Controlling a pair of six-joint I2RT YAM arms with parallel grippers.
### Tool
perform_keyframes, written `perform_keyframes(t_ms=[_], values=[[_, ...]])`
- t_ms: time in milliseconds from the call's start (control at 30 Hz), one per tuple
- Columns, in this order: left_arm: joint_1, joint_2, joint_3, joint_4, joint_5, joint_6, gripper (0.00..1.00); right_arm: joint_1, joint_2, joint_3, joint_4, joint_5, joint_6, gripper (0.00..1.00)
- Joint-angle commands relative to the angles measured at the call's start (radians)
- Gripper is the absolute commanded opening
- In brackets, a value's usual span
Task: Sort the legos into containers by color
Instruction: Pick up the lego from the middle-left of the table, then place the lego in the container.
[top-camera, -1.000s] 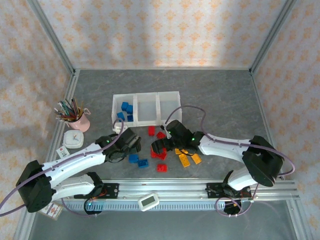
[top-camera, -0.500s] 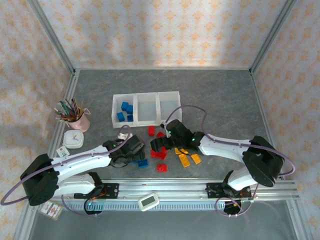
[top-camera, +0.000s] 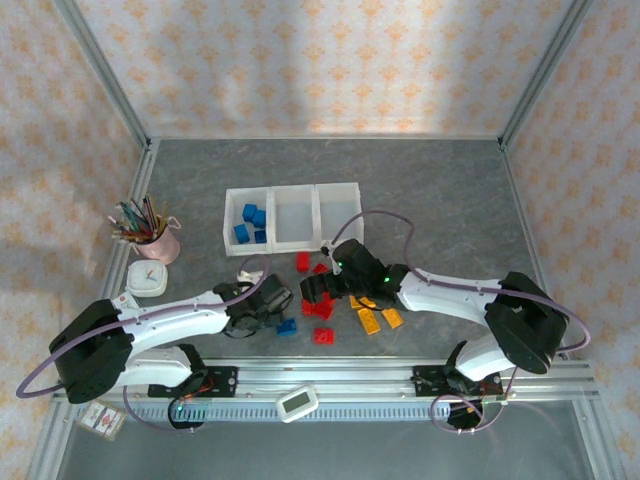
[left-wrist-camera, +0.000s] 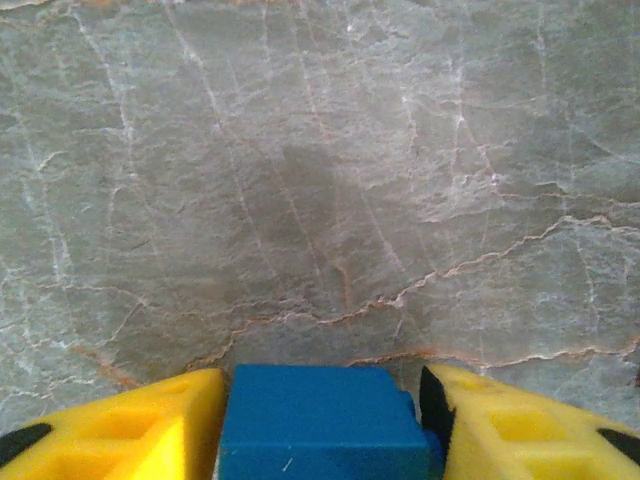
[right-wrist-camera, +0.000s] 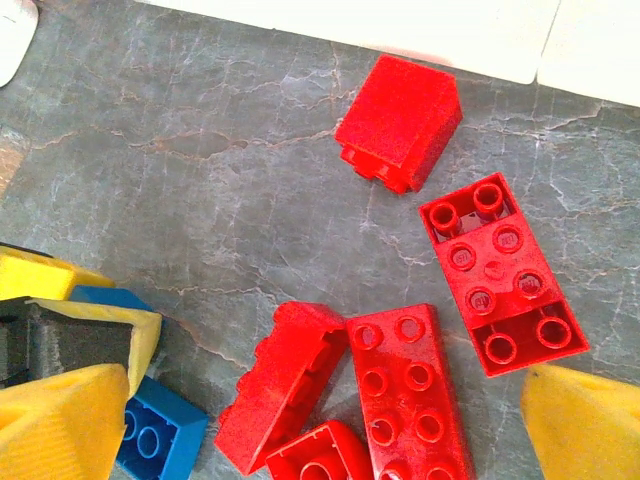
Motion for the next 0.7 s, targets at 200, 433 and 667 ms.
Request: perform_keyframes(t_ms=[200, 433, 667], values=[[-0.005, -0.055, -0.001, -0.034, -0.084, -0.028, 0.41, 0.004, -0.029, 0.016, 0.023, -0.002, 0.016, 1.0], [0.007, -0.164, 0.092, -0.125, -0.214, -0.033, 0.36, -0.017, -0.07, 0.073, -0.023, 0.005, 0.029, 1.0], [0.151, -0.131, 0.28, -0.114, -0.329, 0.116, 0.36, -0.072, -0.066, 0.122, -0.034, -0.022, 0.063, 1.0]])
